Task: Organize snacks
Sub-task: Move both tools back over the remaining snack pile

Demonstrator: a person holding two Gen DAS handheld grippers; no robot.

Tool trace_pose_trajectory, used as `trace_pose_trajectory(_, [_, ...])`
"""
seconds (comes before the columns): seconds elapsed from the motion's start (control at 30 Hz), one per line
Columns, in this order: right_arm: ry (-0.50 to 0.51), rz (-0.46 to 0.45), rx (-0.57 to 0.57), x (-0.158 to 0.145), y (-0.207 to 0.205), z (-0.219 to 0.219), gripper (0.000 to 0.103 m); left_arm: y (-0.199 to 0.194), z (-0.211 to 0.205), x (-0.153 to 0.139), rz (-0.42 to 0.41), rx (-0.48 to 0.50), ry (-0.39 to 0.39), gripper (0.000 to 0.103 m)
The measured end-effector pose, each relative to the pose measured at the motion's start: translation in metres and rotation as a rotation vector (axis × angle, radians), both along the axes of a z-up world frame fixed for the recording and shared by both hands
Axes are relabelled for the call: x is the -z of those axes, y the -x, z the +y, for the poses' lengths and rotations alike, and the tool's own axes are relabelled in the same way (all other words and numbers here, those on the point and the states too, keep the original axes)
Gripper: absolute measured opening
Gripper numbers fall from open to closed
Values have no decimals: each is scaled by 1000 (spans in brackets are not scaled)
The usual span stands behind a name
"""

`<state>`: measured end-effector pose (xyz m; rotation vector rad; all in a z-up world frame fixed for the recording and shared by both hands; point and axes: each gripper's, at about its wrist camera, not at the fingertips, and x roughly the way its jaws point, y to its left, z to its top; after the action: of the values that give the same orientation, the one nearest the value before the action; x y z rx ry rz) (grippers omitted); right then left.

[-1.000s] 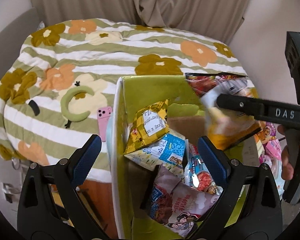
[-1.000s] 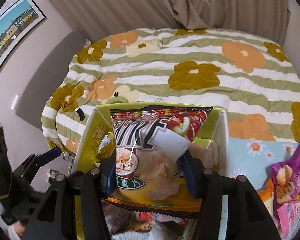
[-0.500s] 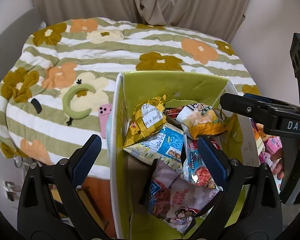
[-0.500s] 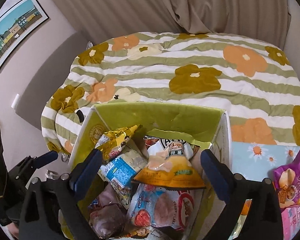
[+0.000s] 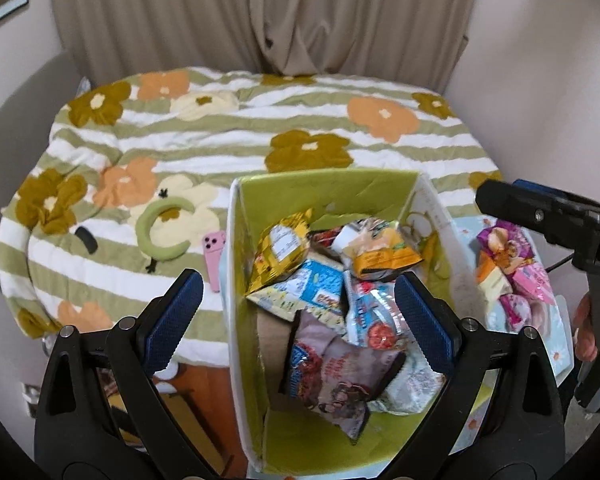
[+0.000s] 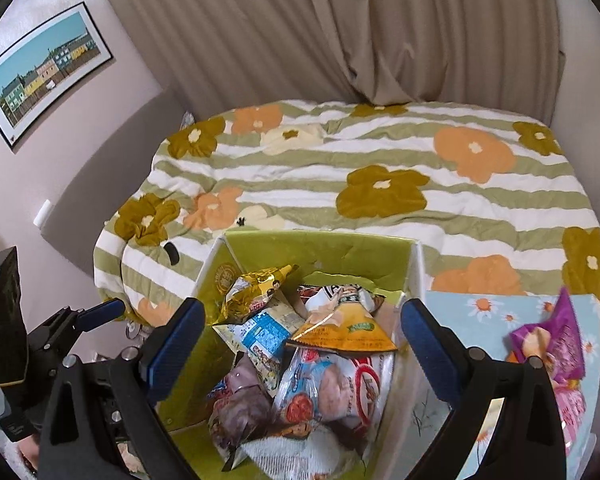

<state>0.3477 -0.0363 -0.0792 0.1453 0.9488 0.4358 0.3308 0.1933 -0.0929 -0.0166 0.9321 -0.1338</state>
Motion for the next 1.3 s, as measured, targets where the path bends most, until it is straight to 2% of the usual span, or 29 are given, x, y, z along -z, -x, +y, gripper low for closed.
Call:
trace_pose_trajectory(0.2, [49, -50, 68, -21, 35, -27, 98, 16, -24, -18, -51, 28, 1, 96])
trace_pose_trajectory(0.37, [72, -98, 126, -31, 67, -73, 98, 34, -64, -26, -77, 55, -10, 96])
trace_pose_trajectory(0.67, [111, -91, 188, -23, 109, -190, 98, 73, -171, -20, -56, 86, 40, 96])
trace_pose_trajectory(0.87, [122, -74, 170, -7, 125, -260, 98, 91, -252, 0, -18, 117, 62, 96])
trace_pose_trajectory(1.03, [134, -54, 117, 16, 126, -300, 98, 97, -311, 29, 30, 148, 82, 96])
trace_pose_trajectory(1.3, [122, 11, 18, 69, 103, -330, 98, 84, -362, 88, 134, 198, 111, 96])
